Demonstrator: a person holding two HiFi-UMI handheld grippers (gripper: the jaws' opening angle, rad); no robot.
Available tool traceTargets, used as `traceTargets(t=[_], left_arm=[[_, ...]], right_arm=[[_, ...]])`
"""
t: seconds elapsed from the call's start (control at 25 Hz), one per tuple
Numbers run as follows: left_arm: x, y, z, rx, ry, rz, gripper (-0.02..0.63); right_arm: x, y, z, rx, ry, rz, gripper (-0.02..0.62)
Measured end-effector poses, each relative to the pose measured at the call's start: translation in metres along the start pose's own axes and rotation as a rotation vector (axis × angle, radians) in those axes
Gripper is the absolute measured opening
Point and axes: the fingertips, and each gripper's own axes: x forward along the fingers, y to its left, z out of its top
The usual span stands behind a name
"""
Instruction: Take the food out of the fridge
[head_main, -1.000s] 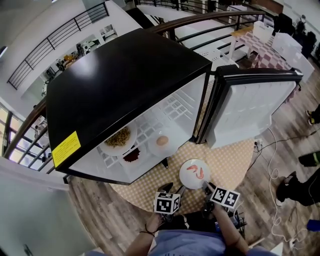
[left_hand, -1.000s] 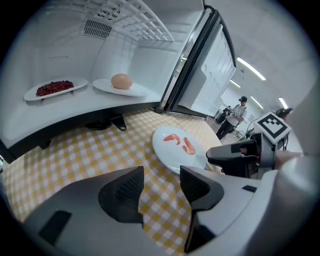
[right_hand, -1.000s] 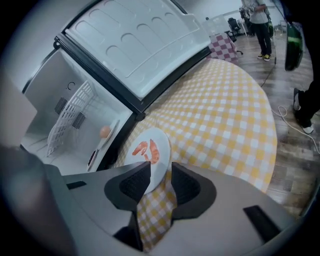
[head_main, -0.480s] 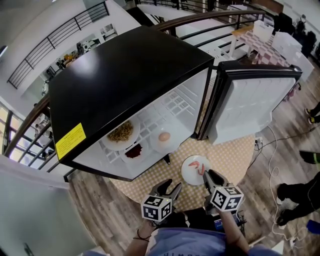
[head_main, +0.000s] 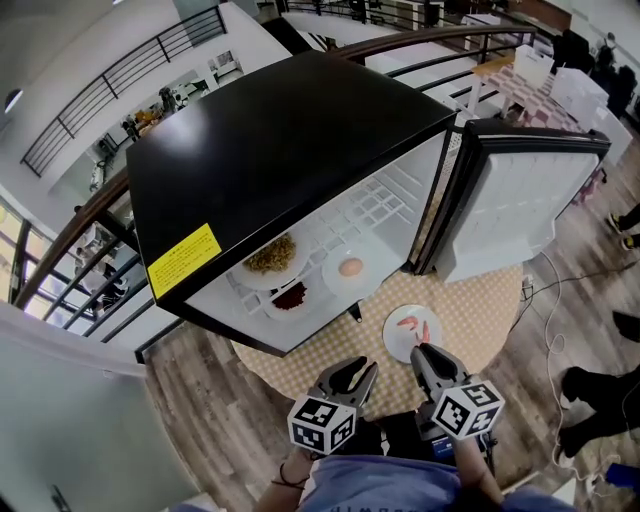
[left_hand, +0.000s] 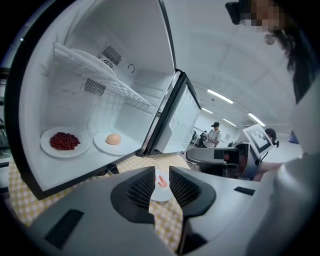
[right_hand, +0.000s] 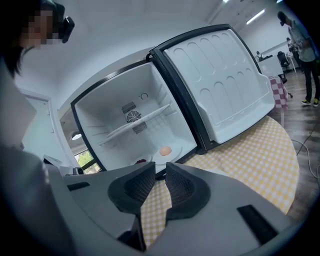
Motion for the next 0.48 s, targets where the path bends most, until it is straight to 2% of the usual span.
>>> traceTargets(t=[0.28, 0.48], left_arm=[[-0.021, -0.002, -0.015, 0.026, 0.017, -0.054, 0.098], [-0.034, -0.005, -0.016, 0.029, -0.006, -0.082, 0.098]], right_arm=[[-0.005, 0.025, -0.021, -0.005, -0.012, -0.018, 0.072], [-0.009, 0.034, -0.034, -0.011, 0.007, -0.03, 0.066]])
